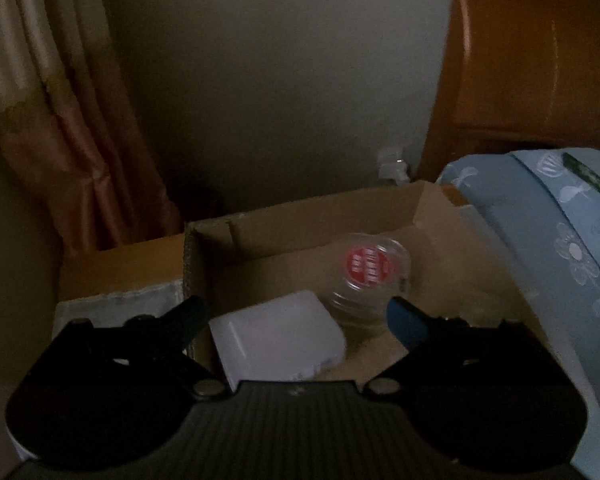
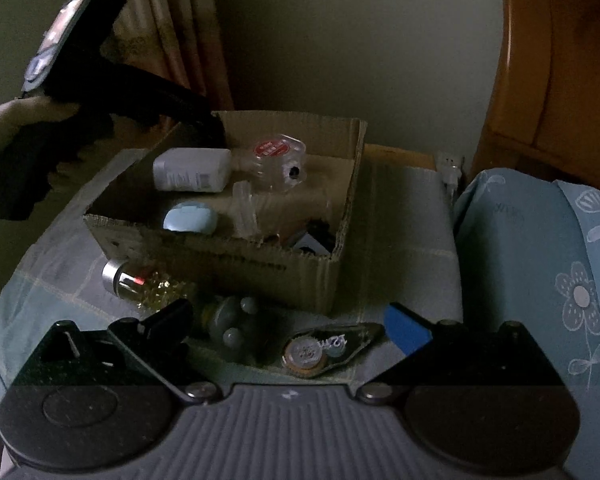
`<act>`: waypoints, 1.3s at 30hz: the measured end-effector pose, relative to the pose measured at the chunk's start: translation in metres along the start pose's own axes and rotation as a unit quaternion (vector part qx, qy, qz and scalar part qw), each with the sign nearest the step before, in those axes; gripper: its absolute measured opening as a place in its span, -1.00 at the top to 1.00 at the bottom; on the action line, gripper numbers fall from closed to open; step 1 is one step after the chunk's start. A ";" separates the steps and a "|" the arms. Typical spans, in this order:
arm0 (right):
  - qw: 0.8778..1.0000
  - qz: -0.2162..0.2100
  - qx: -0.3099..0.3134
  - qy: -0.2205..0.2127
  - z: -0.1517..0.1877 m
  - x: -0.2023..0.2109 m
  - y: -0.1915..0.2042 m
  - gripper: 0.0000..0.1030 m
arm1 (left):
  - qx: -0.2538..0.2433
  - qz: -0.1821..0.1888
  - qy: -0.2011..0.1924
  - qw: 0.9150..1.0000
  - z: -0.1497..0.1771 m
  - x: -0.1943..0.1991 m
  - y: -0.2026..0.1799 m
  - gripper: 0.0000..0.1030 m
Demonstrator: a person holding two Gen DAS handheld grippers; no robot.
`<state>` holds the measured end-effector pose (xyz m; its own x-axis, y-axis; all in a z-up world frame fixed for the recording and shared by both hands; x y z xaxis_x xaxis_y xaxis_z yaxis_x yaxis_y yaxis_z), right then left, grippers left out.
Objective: Organize rigid objects
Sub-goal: 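Lower fidget cube into box with right tool while left tool carries bottle there, then move right tool to correction-tape roller while left tool approaches red toy train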
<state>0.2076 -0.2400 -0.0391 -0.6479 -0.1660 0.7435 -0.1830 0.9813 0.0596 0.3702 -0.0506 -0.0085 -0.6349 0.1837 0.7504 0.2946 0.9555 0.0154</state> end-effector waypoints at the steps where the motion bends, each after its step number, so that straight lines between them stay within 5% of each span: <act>1: 1.000 -0.001 0.000 0.001 0.001 0.000 0.001 -1.00 | -0.006 -0.002 -0.005 1.000 0.003 0.007 -0.003 -0.88; 12: 1.000 0.003 -0.009 -0.007 0.020 0.017 0.014 -1.00 | -0.054 -0.020 -0.040 0.998 0.043 0.064 -0.016 -0.89; 24: 0.998 0.057 0.001 0.001 0.055 0.013 0.024 -1.00 | -0.047 -0.017 -0.066 0.997 0.121 0.105 -0.025 -0.90; 31: 0.998 0.057 -0.028 0.013 0.072 0.005 0.017 -1.00 | -0.007 0.023 -0.048 0.999 0.154 0.106 -0.036 -0.90; 39: 0.996 0.077 -0.041 0.019 0.086 -0.005 0.009 -1.00 | -0.041 0.070 -0.023 0.996 0.177 0.078 -0.074 -0.90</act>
<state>0.1458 -0.2389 -0.0991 -0.6346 -0.0104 0.7728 -0.0218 0.9998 -0.0044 0.1727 -0.0659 -0.0679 -0.6156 0.3258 0.7175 0.4387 0.8981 -0.0314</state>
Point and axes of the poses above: each gripper's, at about its wrist camera, not at the fingertips, and x roughly against the way its jaws point, y to its left, z to its underside, the point moved 1 cm from there along -x, roughly the way its jaws point, and after that the axes turned 1 degree about y, right-handed, at the moved point
